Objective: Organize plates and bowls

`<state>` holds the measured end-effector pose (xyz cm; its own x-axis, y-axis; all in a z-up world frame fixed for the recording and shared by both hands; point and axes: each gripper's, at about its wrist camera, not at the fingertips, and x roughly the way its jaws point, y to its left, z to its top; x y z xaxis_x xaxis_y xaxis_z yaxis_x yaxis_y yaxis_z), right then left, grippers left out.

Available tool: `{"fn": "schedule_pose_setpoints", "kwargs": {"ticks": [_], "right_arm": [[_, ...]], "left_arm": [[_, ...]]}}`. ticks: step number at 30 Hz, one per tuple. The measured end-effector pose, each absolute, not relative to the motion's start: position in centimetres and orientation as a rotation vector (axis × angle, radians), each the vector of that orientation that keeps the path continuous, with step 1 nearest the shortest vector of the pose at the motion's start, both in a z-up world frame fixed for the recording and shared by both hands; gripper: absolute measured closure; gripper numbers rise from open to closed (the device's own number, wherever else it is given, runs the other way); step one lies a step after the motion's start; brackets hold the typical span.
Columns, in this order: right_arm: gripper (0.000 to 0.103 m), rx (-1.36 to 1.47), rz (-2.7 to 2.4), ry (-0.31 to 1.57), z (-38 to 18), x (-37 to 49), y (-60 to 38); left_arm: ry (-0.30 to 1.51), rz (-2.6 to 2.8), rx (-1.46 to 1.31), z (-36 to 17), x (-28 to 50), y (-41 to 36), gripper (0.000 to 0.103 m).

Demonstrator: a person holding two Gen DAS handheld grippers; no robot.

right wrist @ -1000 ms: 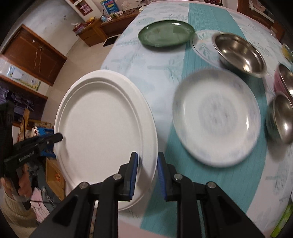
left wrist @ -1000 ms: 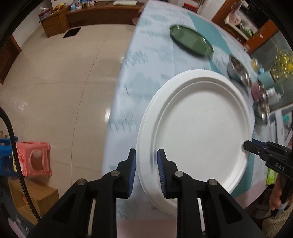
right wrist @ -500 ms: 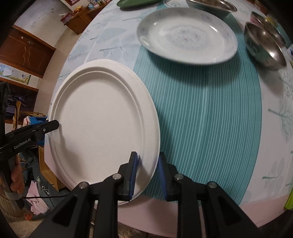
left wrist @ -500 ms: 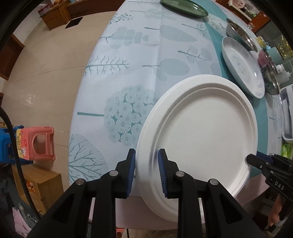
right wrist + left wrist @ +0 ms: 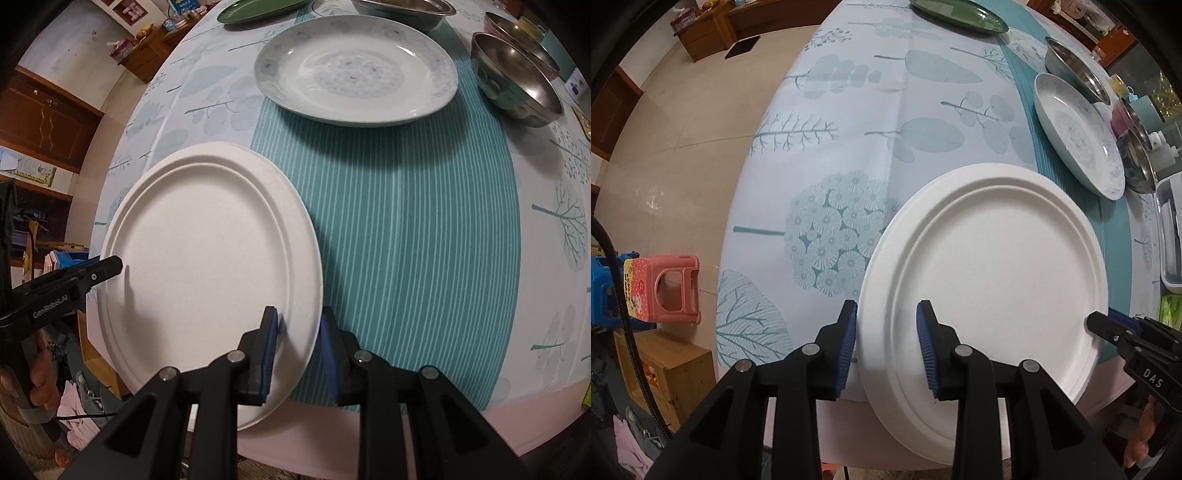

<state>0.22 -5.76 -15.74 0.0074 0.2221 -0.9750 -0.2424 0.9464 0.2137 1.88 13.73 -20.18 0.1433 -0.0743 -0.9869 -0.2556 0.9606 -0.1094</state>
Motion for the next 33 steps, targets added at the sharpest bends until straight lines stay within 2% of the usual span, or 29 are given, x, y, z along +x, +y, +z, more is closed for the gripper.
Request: {"fn": "schedule_pose_setpoints", "kwargs": {"ticks": [10, 13, 15, 17, 21, 33], "right_arm": [[0.078, -0.019, 0.343, 1.515, -16.0, 0.7, -5.3], [0.076, -0.036, 0.337, 1.525, -16.2, 0.8, -5.0], [0.073, -0.026, 0.343, 1.539, -16.3, 0.7, -5.0], [0.068, -0.029, 0.339, 1.539, -16.3, 0.8, -4.9], [0.062, -0.049, 0.335, 1.518, -15.9, 0.6, -4.7], [0.062, -0.068, 0.307, 1.473, -14.5, 0.4, -5.1]], "left_arm": [[1.41, 0.148, -0.224, -19.6, 3.8, 13.2, 0.071], [1.419, 0.138, -0.24, -20.0, 4.0, 13.5, 0.064], [1.422, 0.134, -0.246, -20.1, 4.2, 13.6, 0.046], [1.41, 0.141, -0.242, -20.0, 4.1, 14.1, 0.036], [1.401, 0.139, -0.231, -19.7, 3.9, 14.1, 0.036], [1.328, 0.158, -0.185, -17.7, 3.2, 14.1, 0.036]]}}
